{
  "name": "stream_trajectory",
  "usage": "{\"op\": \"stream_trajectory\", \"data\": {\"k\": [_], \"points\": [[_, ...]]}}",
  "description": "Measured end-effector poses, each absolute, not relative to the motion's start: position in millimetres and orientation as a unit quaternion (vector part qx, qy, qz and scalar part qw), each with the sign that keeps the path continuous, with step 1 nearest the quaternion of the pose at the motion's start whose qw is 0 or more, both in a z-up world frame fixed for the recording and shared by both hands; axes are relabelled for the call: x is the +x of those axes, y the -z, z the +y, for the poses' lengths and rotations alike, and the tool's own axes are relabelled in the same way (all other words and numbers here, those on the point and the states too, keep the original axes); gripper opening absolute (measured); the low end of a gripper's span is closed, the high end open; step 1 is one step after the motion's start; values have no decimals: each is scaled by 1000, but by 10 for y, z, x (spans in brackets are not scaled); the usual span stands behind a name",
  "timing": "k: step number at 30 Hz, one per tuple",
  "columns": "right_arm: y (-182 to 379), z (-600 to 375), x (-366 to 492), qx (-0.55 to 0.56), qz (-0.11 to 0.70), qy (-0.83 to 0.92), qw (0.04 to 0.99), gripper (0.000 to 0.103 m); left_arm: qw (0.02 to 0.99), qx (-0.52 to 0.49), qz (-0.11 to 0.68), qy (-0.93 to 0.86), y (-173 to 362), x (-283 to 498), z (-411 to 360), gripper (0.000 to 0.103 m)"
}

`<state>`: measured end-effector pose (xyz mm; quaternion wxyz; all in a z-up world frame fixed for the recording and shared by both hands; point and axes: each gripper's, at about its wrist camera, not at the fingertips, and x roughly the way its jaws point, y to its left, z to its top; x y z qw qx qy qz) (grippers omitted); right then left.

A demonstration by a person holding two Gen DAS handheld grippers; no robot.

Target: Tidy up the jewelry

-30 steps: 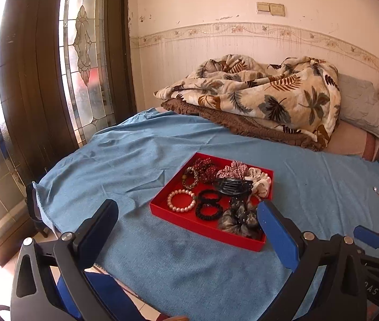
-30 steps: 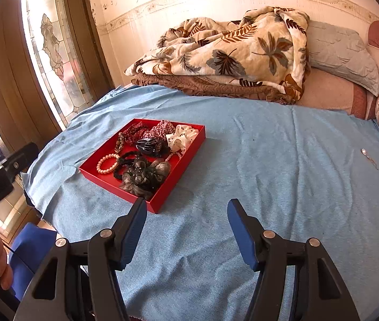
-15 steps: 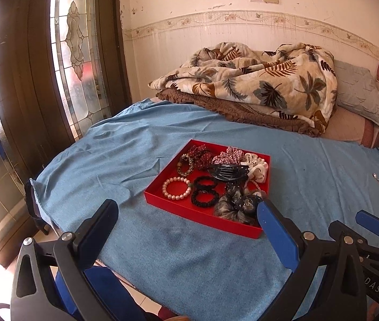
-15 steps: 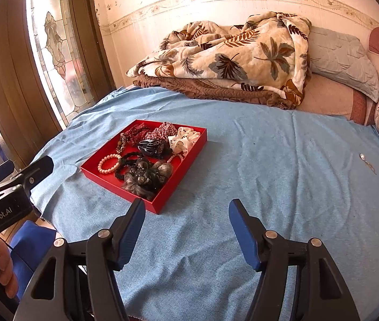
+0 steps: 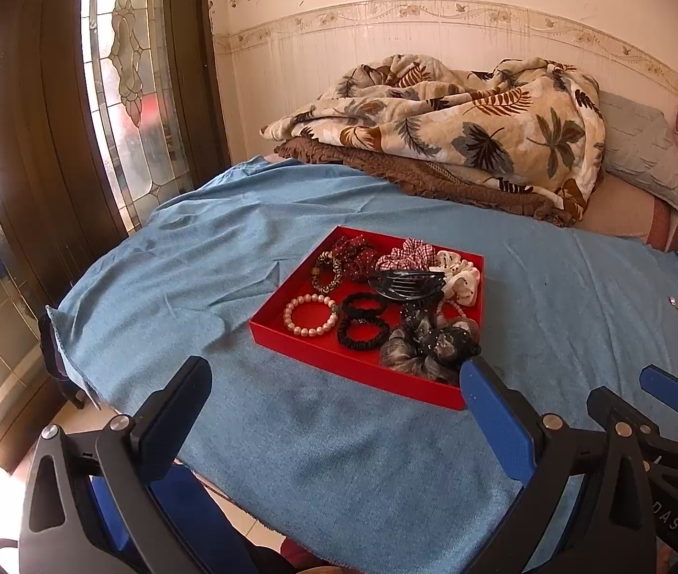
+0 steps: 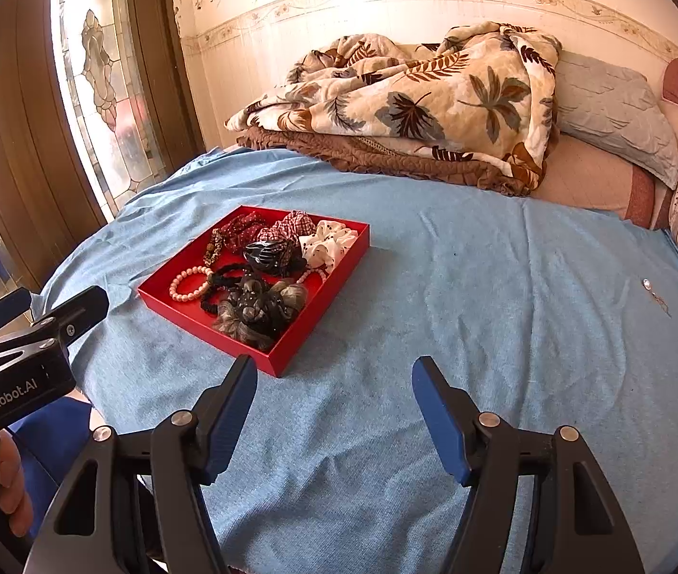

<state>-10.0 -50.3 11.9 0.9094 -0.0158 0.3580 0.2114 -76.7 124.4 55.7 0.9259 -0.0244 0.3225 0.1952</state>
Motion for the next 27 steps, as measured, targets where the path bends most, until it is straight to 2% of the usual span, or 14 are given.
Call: {"op": "stream_trajectory", "data": {"k": [27], "points": [[-8,-412,-76,-26,368,-214,905,76,918,-36,351,-181,-388,-716,1289,103]]}}
